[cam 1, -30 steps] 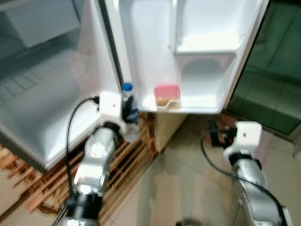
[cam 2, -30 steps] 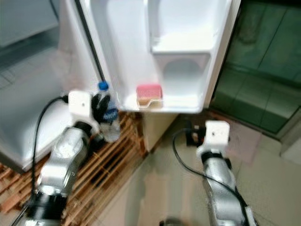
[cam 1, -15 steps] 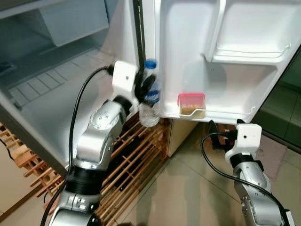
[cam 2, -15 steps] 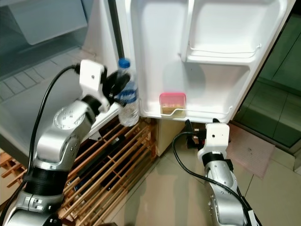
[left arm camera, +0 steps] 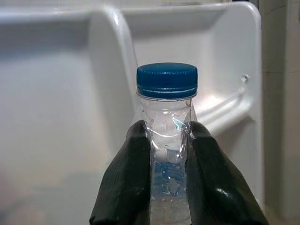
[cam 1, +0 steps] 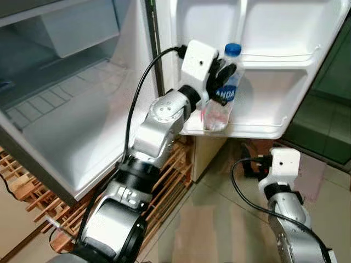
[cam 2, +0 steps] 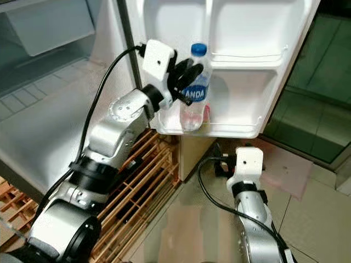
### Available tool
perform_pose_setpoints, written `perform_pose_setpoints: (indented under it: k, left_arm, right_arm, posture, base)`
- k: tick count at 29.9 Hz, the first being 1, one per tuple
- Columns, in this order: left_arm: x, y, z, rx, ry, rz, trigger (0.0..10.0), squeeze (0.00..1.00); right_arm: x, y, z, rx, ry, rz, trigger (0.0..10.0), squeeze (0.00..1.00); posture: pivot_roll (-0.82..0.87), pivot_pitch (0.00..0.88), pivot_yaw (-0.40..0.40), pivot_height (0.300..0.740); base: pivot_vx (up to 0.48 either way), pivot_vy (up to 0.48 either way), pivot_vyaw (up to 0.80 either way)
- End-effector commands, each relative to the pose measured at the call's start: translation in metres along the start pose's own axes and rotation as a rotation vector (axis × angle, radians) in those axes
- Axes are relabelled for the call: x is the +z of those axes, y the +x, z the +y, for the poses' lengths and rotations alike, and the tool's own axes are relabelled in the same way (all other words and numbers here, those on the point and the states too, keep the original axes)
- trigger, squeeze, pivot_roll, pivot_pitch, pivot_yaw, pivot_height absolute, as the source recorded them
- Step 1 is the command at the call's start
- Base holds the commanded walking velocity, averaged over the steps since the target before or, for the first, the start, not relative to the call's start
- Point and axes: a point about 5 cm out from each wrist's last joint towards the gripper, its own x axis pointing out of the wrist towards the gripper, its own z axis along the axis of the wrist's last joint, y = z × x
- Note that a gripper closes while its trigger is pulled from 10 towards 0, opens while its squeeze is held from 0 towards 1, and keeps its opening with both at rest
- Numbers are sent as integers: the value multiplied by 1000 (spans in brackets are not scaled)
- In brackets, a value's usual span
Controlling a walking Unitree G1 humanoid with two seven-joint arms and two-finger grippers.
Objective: Restocking fridge
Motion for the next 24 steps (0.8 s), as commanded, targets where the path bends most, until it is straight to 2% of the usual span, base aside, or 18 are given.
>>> perform_pose_setpoints:
  k: [1, 6, 13, 24]
  left_arm:
    - [5, 3, 2, 11, 49, -35, 10000, 0]
    - [-4, 7, 14, 60, 30, -4, 10000, 0]
    - [2, 18, 31, 120, 91, -38, 10000, 0]
    - [0, 22, 35, 172, 183, -98, 10000, 0]
  right_arm:
    - [6, -2, 2, 1, -1, -16, 10000, 106]
    - [1, -17, -4, -22, -5, 19, 10000, 110]
    - [-1, -36, -14, -33, -34, 63, 10000, 110]
    - [-1, -55, -19, -46, -54, 102, 10000, 110]
  posture:
    - [-233, 52, 103, 740]
    - [-264, 82, 99, 740]
    - [-306, 129, 75, 740]
    - [-347, 162, 71, 740]
  base:
    - [0, 0, 0]
    - [0, 0, 0]
    - [0, 0, 0]
    - [0, 0, 0]
